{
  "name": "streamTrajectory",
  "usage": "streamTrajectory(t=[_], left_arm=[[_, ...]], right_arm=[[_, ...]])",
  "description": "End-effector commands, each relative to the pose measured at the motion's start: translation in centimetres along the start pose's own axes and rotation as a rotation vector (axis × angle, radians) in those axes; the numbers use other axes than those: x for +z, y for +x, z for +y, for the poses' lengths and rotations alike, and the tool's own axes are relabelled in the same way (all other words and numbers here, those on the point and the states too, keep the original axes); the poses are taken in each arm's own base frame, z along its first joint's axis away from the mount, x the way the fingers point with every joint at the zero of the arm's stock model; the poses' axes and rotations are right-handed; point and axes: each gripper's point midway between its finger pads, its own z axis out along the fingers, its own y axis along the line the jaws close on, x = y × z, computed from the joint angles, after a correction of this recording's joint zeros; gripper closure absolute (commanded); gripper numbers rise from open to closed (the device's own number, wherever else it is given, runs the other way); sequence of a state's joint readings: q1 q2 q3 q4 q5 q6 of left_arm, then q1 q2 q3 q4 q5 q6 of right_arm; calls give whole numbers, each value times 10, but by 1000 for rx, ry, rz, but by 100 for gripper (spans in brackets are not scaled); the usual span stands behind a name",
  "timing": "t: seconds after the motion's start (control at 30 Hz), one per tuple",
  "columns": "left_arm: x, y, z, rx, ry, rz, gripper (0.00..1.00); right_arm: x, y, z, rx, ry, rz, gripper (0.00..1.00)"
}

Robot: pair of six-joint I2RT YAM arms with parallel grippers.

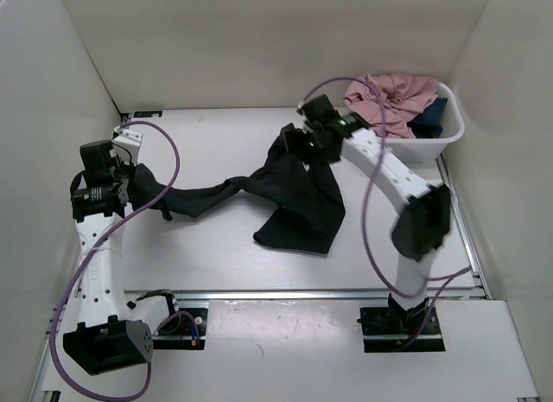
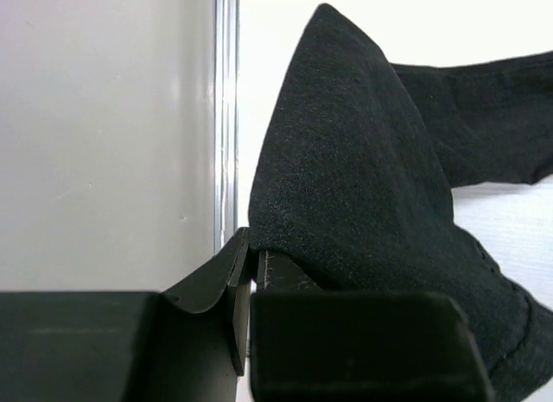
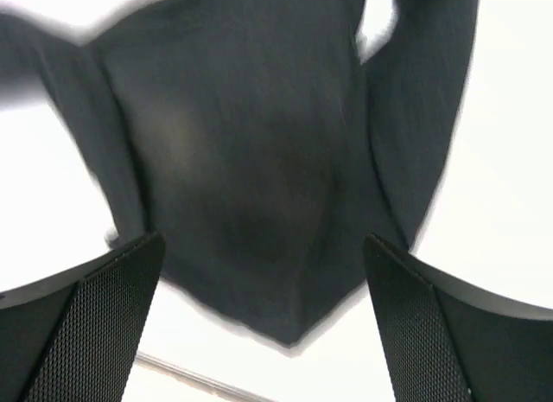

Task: Fold and stack the trousers
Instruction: Grab the trousers from the pile, then flatten the trousers out

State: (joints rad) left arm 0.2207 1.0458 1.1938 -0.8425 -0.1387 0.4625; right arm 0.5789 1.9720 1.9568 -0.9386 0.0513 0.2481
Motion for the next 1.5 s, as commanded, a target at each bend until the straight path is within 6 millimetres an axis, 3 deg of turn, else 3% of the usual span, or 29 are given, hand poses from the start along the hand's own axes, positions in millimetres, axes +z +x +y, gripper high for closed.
streamTrajectory(t=[0.0,0.07,0.13,0.2,0.23,0.33,0.47,0.5,0.53,0.6,0.67,0.73,0.77,0.8,0.83,0.87,0.9,0.93,1.0,1.03,1.1,1.13,1.2,1.33,1.4,1.47], left_arm=[[-9,-2,4,-31,-25,-34,86],[-8,1,2,-30,-21,-26,86],[-9,-1,5,-31,-35,-29,86],[-11,-4,7,-33,-39,-37,86],[-11,-3,9,-33,-47,-34,86],[-14,-6,11,-34,-52,-43,86],[-18,-15,18,-43,-69,-61,86],[-19,-20,21,-54,-73,-69,86],[-21,-23,23,-55,-77,-79,86],[-29,-34,29,-73,-93,-113,86],[-38,-45,35,-87,-108,-147,86],[-57,-66,49,-98,-139,-214,86],[-65,-75,55,-103,-155,-247,86],[-73,-81,62,-110,-183,-265,86],[-88,-91,74,-111,-223,-299,86],[-99,-97,84,-114,-270,-330,86],[-107,-98,92,-115,-313,-341,86],[-117,-94,107,-102,-398,-331,86],[-134,-93,124,-95,-513,-363,86],[-138,-86,133,-76,-577,-332,86],[-141,-79,137,-67,-617,-315,86],[-140,-78,138,-72,-627,-312,86],[-149,-83,143,-86,-649,-335,86],[-174,-107,160,-130,-697,-409,86],[-185,-129,172,-137,-717,-460,86],[-192,-146,180,-144,-724,-493,86]], right_arm=[[-43,34,-8,-68,-14,-85,1],[-46,61,-10,-89,-12,-43,1],[-39,104,-2,-149,-31,42,1],[-46,121,3,-193,-42,23,1],[-38,147,-1,-194,-35,74,1],[-34,158,-3,-188,-44,27,1],[1,163,-9,-200,-5,40,1],[7,148,-8,-198,8,-4,1],[22,146,-15,-184,35,12,1],[33,131,-12,-135,16,-11,1],[48,108,-6,-95,-45,-58,8],[60,98,-4,-43,-94,-53,23],[56,85,3,-33,-118,-68,54],[52,78,-4,-9,-89,-76,75],[41,71,-8,-7,-60,-100,92],[30,72,-19,20,-19,-95,100],[16,67,-24,29,-4,-124,100],[-13,60,-36,70,0,-182,100],[-48,71,-67,149,58,-183,100],[-80,73,-75,181,63,-239,100],[-113,95,-101,249,118,-220,100],[-138,102,-105,266,126,-259,100],[-163,123,-116,285,164,-231,100],[-211,129,-118,271,198,-275,100],[-224,119,-113,252,174,-295,100],[-252,94,-99,217,111,-378,100]])
